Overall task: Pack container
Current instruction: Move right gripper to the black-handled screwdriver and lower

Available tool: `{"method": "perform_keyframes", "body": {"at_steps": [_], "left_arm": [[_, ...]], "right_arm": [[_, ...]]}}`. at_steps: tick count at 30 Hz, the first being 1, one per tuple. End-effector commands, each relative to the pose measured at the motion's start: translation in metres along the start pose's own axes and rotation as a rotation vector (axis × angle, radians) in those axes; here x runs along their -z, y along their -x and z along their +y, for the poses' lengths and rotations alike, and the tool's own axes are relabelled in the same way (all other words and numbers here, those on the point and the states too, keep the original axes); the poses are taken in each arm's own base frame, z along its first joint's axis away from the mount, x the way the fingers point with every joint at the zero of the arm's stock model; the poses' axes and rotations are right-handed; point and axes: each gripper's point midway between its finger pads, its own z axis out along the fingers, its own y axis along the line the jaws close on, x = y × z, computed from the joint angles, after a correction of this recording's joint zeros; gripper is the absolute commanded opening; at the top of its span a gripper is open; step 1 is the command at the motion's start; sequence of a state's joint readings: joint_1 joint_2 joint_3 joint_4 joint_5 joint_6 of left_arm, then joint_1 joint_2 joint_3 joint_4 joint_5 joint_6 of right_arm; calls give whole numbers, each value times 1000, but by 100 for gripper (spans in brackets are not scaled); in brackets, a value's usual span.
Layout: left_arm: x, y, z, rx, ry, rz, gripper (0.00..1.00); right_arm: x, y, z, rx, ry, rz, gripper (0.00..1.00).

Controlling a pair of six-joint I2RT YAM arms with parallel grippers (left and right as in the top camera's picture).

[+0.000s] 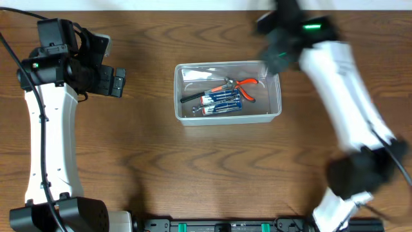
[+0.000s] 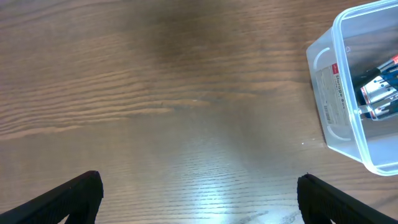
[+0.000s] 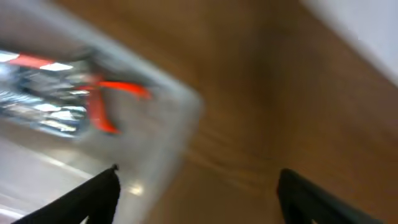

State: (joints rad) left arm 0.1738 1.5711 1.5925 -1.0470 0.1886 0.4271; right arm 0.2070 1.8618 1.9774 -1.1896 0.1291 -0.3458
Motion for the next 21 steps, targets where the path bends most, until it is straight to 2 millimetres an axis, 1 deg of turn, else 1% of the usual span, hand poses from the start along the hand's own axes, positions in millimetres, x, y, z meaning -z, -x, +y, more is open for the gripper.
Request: {"method": "perform_keyframes", "body": {"at_steps": [1,2,3,6,9,11,14,16,18,21], "left_arm": [[-1,0,-2,-14,-13,1,98],[-1,0,-2,-14,-13,1,98],[-1,0,-2,-14,-12,2,98],[-1,0,-2,-13,-13,2,98],[-1,0,-2,-13,-13,2,98],[-1,0,-2,-13,-13,2,98],[-1,0,-2,-13,-13,2,98],[-1,0,-2,-13,-12,2,98],[-1,0,-2,-13,-13,2,98],[-1,0,-2,-13,-13,2,98]], "right_arm": [[33,-49,-80,-152,-139,55,86],[33,-66,-92,-158,-135,97,88],[33,-90,-106,-169,-131,154,90],[22,-135,-142,-282,-147,243,95],[9,-170,-175,-400,-166,289,97],[-2,-183,-188,-462,-143,278,97],[-19,-202,-200,-531,-86,268,96],[-33,-215,-203,-552,-47,284,95],[-51,-229,-203,-579,-9,312,93],[-78,-242,-197,-597,43,350,92]]}}
